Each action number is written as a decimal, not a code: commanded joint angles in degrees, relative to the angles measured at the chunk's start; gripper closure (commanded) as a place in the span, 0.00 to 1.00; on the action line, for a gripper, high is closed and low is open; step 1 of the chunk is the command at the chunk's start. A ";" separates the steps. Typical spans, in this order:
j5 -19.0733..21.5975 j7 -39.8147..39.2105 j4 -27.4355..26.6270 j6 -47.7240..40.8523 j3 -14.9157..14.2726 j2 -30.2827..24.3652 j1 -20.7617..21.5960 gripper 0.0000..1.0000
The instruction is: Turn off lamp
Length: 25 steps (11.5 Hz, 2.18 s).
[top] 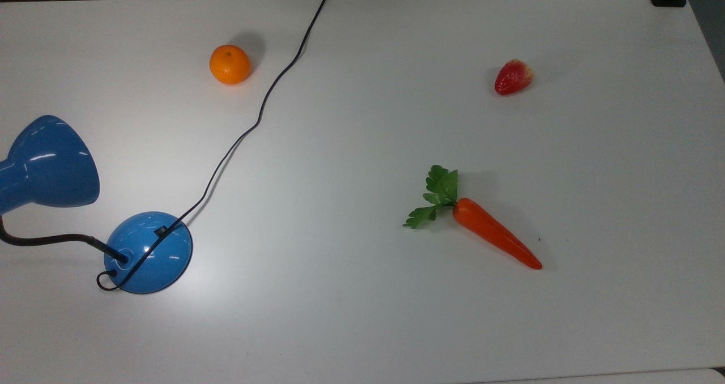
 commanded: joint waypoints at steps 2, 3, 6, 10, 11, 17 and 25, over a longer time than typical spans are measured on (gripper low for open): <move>0.15 -0.49 0.28 -1.25 0.01 -0.91 -0.85 0.00; 0.15 -0.49 0.28 -1.17 0.01 -0.74 -0.93 0.00; 0.23 -1.01 0.37 -0.46 -0.95 -0.38 -0.94 0.00; -0.29 -0.49 0.37 -0.64 -0.87 0.06 -0.85 0.21; -0.21 -0.49 0.37 -0.64 -0.87 -0.03 -0.93 0.45; 4.70 -0.14 -0.16 5.41 -0.87 1.19 -1.89 0.87; 6.83 15.75 -1.12 31.85 -0.69 11.73 -1.11 0.89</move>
